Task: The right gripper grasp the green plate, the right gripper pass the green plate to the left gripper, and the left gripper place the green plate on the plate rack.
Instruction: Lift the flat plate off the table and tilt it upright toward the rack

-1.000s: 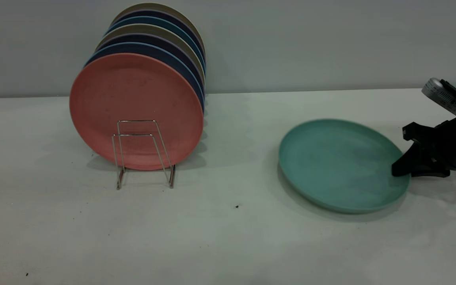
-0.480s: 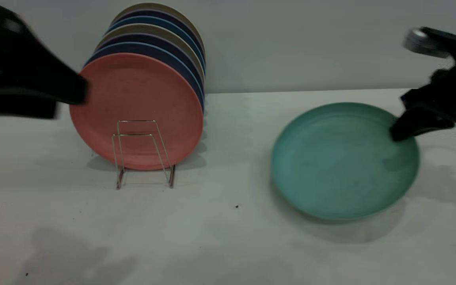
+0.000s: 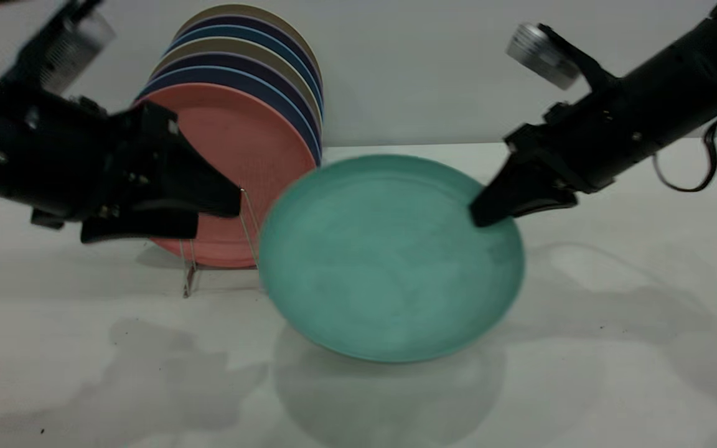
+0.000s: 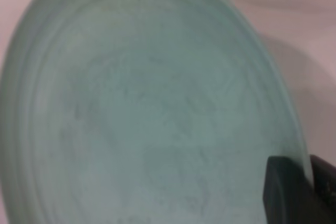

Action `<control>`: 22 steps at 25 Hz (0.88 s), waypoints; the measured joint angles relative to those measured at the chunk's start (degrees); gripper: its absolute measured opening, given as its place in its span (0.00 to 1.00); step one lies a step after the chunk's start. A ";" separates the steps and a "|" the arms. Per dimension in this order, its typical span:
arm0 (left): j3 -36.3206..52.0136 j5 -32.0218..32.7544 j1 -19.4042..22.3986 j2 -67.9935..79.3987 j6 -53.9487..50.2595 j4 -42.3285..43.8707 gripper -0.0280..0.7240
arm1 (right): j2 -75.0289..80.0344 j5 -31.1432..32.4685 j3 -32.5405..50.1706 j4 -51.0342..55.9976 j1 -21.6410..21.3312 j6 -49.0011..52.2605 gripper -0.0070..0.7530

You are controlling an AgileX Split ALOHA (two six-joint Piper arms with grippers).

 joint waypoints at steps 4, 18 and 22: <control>0.00 0.18 0.00 3.05 2.94 -3.51 0.73 | 0.00 1.55 0.00 4.41 2.75 -0.66 0.03; -0.32 -0.28 -0.21 5.44 9.92 -7.31 0.18 | -0.76 3.63 0.00 7.71 4.86 -2.96 0.63; -3.08 -2.93 -0.21 4.01 12.50 -0.21 0.18 | -2.87 4.03 0.00 2.73 1.08 -0.02 0.93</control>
